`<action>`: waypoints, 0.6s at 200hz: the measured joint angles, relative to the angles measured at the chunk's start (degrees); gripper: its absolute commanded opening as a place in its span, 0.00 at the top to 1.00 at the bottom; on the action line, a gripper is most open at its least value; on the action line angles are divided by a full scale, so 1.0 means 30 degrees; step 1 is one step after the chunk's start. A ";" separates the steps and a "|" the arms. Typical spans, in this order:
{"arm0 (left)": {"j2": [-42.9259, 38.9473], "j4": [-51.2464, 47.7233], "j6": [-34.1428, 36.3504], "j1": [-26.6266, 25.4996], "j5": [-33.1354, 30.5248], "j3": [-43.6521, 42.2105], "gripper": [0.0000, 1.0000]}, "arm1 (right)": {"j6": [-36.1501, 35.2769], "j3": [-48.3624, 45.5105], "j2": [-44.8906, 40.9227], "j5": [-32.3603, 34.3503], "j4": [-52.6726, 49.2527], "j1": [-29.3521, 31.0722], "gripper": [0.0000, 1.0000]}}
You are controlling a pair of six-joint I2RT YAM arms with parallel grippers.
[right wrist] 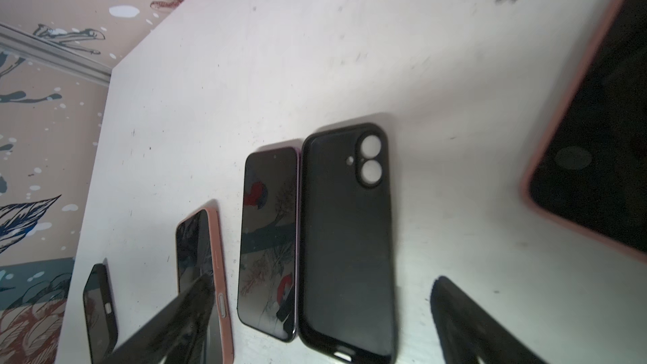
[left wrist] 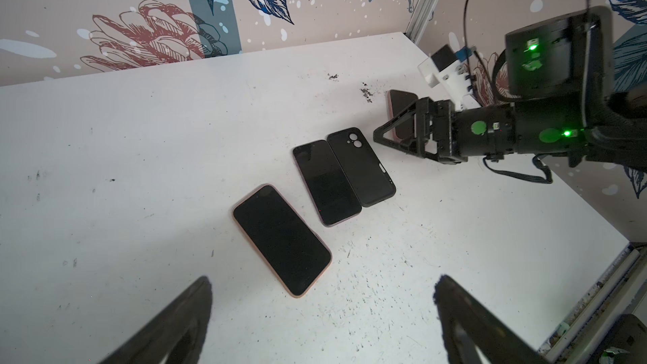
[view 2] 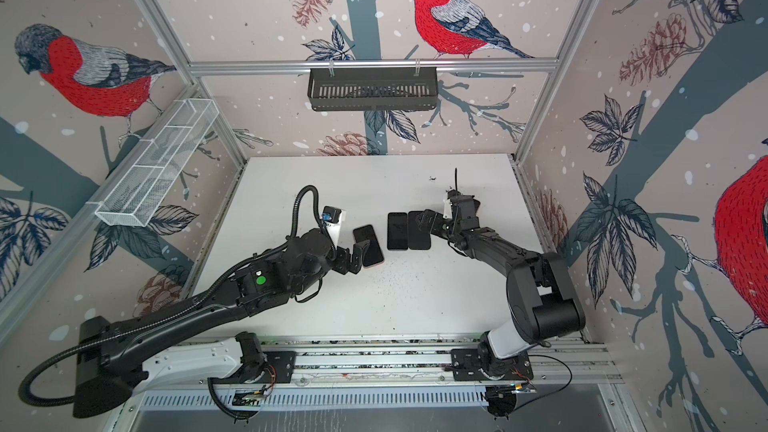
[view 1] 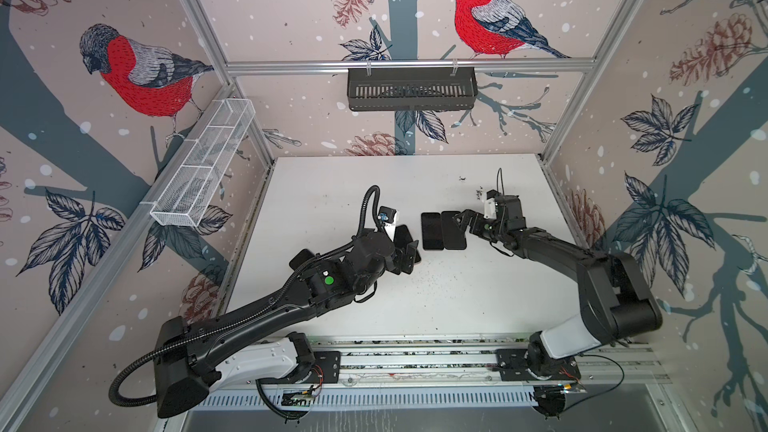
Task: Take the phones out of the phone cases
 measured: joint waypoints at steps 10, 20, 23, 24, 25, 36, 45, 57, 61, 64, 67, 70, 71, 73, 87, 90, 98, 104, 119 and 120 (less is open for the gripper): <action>-0.0299 -0.0066 -0.0095 0.0000 0.0007 -0.0160 0.02 | -0.0393 0.0408 -0.0539 0.0940 -0.0954 -0.0350 0.00; -0.0605 -0.0066 -0.0160 0.0000 0.0029 -0.0299 0.02 | -0.0488 0.0809 -0.0911 0.1931 -0.1712 -0.0787 0.00; -0.0714 -0.0066 -0.0175 0.0000 0.0036 -0.0350 0.02 | -0.0568 0.0911 -0.0998 0.2280 -0.1967 -0.0940 0.00; -0.0736 -0.0066 -0.0175 0.0000 0.0044 -0.0364 0.02 | -0.0605 0.0969 -0.1035 0.2455 -0.2091 -0.1005 0.00; -0.0758 -0.0066 -0.0182 0.0000 0.0044 -0.0372 0.02 | -0.0619 0.0991 -0.1049 0.2543 -0.2149 -0.1056 0.00; -0.1086 -0.0066 -0.0277 0.0000 0.0080 -0.0546 0.02 | -0.0874 0.1406 -0.1144 0.3563 -0.3016 -0.1632 0.00; -0.1311 -0.0066 -0.0313 0.0000 0.0102 -0.0670 0.02 | -0.0998 0.1770 -0.1013 0.4488 -0.3759 -0.2106 0.00; -0.1552 -0.0066 -0.0364 0.0000 0.0102 -0.0809 0.02 | -0.1362 0.2259 -0.0546 0.5515 -0.4583 -0.2521 0.00; -0.1610 -0.0073 -0.0372 0.0000 0.0102 -0.0845 0.02 | -0.1384 0.2441 -0.0299 0.5770 -0.4830 -0.2616 0.00; -0.1661 -0.0073 -0.0372 0.0000 0.0102 -0.0867 0.02 | -0.1428 0.2565 -0.0124 0.5872 -0.5027 -0.2659 0.00; -0.1698 -0.0073 -0.0372 0.0000 0.0102 -0.0889 0.02 | -0.1486 0.2681 0.0058 0.5967 -0.5166 -0.2696 0.00; -0.1734 -0.0073 -0.0372 0.0000 0.0102 -0.0903 0.02 | -0.1545 0.2790 0.0248 0.6054 -0.5289 -0.2696 0.00; -0.1741 -0.0073 -0.0372 0.0000 0.0102 -0.0903 0.02 | -0.1552 0.2812 0.0291 0.6091 -0.5319 -0.2703 0.00; -0.1756 -0.0073 -0.0372 0.0000 0.0102 -0.0918 0.02 | -0.1596 0.2885 0.0437 0.6193 -0.5377 -0.2703 0.00; -0.1843 -0.0073 -0.0372 0.0000 0.0102 -0.0969 0.02 | -0.1858 0.3264 0.1260 0.6535 -0.5741 -0.2725 0.00; -0.1851 -0.0073 -0.0372 0.0000 0.0095 -0.0976 0.02 | -0.1872 0.3366 0.1443 0.6594 -0.5821 -0.2725 0.01; -0.1865 -0.0073 -0.0372 0.0000 0.0102 -0.1020 0.02 | -0.1902 0.3643 0.1953 0.6703 -0.5960 -0.2739 0.00; -0.1872 -0.0073 -0.0372 0.0000 0.0102 -0.1056 0.02 | -0.1931 0.3854 0.2375 0.6768 -0.6040 -0.2769 0.01; -0.1872 -0.0073 -0.0372 0.0000 0.0109 -0.1195 0.02 | -0.1931 0.4488 0.3417 0.6834 -0.6229 -0.2769 0.00; -0.1872 -0.0073 -0.0372 0.0000 0.0117 -0.1202 0.02 | -0.1931 0.4524 0.3475 0.6834 -0.6237 -0.2769 0.00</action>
